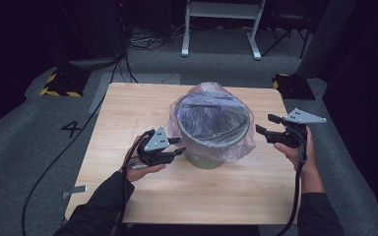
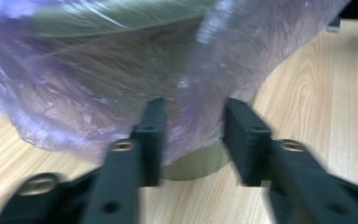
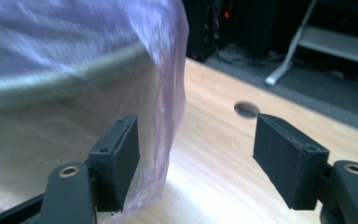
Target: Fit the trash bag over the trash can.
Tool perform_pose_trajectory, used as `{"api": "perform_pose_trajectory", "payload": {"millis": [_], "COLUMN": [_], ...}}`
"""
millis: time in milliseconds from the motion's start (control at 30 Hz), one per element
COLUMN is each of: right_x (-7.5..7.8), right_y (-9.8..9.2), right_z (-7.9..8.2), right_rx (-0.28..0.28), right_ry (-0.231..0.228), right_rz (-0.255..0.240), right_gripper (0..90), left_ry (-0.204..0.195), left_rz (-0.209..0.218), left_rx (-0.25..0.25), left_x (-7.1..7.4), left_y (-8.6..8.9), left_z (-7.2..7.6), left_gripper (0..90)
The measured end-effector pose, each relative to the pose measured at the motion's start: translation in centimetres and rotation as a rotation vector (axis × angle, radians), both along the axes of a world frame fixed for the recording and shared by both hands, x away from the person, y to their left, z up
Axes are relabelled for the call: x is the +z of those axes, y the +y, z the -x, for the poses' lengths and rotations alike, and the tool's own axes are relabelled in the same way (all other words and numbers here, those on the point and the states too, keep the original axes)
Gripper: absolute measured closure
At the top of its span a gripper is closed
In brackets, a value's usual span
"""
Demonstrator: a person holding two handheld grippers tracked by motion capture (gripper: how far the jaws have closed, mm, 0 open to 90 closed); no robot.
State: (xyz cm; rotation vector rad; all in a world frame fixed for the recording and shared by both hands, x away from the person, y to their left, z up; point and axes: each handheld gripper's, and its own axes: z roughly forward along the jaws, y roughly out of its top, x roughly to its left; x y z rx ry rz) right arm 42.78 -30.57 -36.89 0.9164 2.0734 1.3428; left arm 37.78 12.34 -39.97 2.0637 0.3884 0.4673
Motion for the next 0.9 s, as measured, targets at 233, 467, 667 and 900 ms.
{"api": "perform_pose_trajectory", "payload": {"millis": [233,467,667,900], "right_x": [3.0,5.2,5.0,4.2], "right_y": [1.0,3.3,5.8,6.6], "right_z": [-0.4,-2.9,-5.4,-7.3], "right_rx": [0.054,0.115,0.163,0.141], "right_ry": [-0.064,-0.064,0.007,0.044], "right_rz": [-0.031,-0.037,0.058,0.067], "right_gripper": [35.9,39.4,42.1,68.6], "left_ry": [-0.004,-0.004,0.006,0.016], "left_rz": [-0.032,-0.035,-0.019,-0.008], "left_rx": [-0.043,-0.048,-0.049,-0.055], "left_x": [-0.5,-1.0,-1.3,-1.5], "left_y": [-0.6,-1.0,-1.0,-0.8], "left_z": [-0.1,-0.6,-1.2,-1.4], "left_gripper": [81.1,86.0,87.6,88.3]}}
